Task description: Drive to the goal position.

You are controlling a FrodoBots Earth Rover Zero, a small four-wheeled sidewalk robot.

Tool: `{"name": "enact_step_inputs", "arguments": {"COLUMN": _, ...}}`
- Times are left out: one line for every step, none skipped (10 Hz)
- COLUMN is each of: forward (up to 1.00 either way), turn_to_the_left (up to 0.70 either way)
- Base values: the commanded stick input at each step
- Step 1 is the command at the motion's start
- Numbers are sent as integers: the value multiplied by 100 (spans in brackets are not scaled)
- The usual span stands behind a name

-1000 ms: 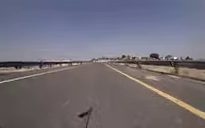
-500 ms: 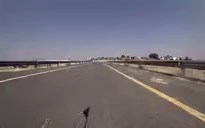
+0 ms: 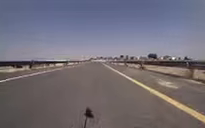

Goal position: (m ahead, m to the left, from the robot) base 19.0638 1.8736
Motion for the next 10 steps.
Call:
{"name": "enact_step_inputs", "arguments": {"forward": 100, "turn_to_the_left": -1}}
{"name": "enact_step_inputs", "arguments": {"forward": 100, "turn_to_the_left": -1}}
{"name": "enact_step_inputs", "arguments": {"forward": 100, "turn_to_the_left": -1}}
{"name": "enact_step_inputs", "arguments": {"forward": 100, "turn_to_the_left": -1}}
{"name": "enact_step_inputs", "arguments": {"forward": 100, "turn_to_the_left": -1}}
{"name": "enact_step_inputs", "arguments": {"forward": 100, "turn_to_the_left": -1}}
{"name": "enact_step_inputs", "arguments": {"forward": 100, "turn_to_the_left": -1}}
{"name": "enact_step_inputs", "arguments": {"forward": 100, "turn_to_the_left": -1}}
{"name": "enact_step_inputs", "arguments": {"forward": 100, "turn_to_the_left": -1}}
{"name": "enact_step_inputs", "arguments": {"forward": 100, "turn_to_the_left": -1}}
